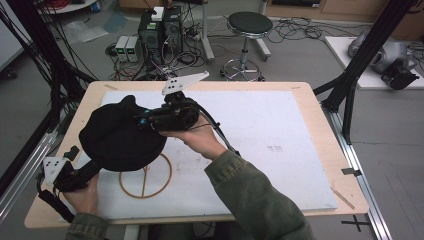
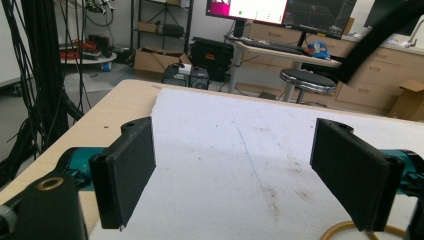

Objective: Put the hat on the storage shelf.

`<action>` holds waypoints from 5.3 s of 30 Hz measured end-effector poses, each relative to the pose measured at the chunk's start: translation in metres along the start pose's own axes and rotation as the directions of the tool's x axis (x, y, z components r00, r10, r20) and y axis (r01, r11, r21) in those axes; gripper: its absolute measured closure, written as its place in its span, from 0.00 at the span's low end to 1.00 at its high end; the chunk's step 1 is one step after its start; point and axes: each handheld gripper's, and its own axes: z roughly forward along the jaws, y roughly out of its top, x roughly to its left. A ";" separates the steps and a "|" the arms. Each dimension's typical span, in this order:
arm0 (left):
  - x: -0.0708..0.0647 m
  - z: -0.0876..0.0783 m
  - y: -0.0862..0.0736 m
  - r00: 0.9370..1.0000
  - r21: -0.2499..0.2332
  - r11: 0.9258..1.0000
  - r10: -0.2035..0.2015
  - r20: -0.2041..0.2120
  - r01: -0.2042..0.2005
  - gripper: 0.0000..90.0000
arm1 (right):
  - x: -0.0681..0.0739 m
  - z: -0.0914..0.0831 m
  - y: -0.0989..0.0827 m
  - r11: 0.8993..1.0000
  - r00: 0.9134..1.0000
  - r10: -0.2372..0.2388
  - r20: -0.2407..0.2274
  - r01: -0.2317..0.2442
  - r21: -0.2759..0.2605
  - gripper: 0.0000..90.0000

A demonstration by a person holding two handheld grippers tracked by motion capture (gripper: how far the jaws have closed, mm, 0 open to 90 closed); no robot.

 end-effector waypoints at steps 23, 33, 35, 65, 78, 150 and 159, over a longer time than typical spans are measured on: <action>-0.001 -0.001 0.000 1.000 0.001 1.000 0.003 -0.002 -0.003 0.20 | 0.000 -0.004 -0.013 0.998 0.999 0.016 0.048 -0.013 -0.057 0.64; -0.003 -0.001 0.001 1.000 0.000 1.000 0.013 0.001 -0.013 0.20 | -0.002 -0.014 -0.017 0.993 0.990 0.004 0.138 0.013 -0.119 0.31; -0.003 0.000 0.001 1.000 -0.001 1.000 0.018 0.002 -0.018 0.20 | 0.000 -0.017 -0.019 0.988 0.971 -0.033 0.235 0.066 -0.137 0.22; -0.008 0.000 0.003 0.998 -0.009 0.998 0.058 0.002 -0.058 0.20 | -0.014 -0.184 -0.107 0.948 0.657 0.254 0.710 -0.026 -0.316 0.14; -0.006 0.001 0.003 0.998 -0.005 0.998 0.055 -0.004 -0.055 0.20 | 0.003 -0.228 -0.147 0.956 0.448 0.251 0.858 0.025 -0.292 0.14; -0.001 0.000 0.001 1.000 -0.007 1.000 0.006 -0.012 -0.006 0.20 | -0.019 -0.234 -0.263 0.960 0.144 0.272 0.952 0.030 -0.278 0.13; -0.002 0.001 0.001 1.000 0.001 1.000 0.011 -0.008 -0.011 0.20 | -0.019 -0.234 -0.263 0.961 0.154 0.268 0.951 0.020 -0.274 0.13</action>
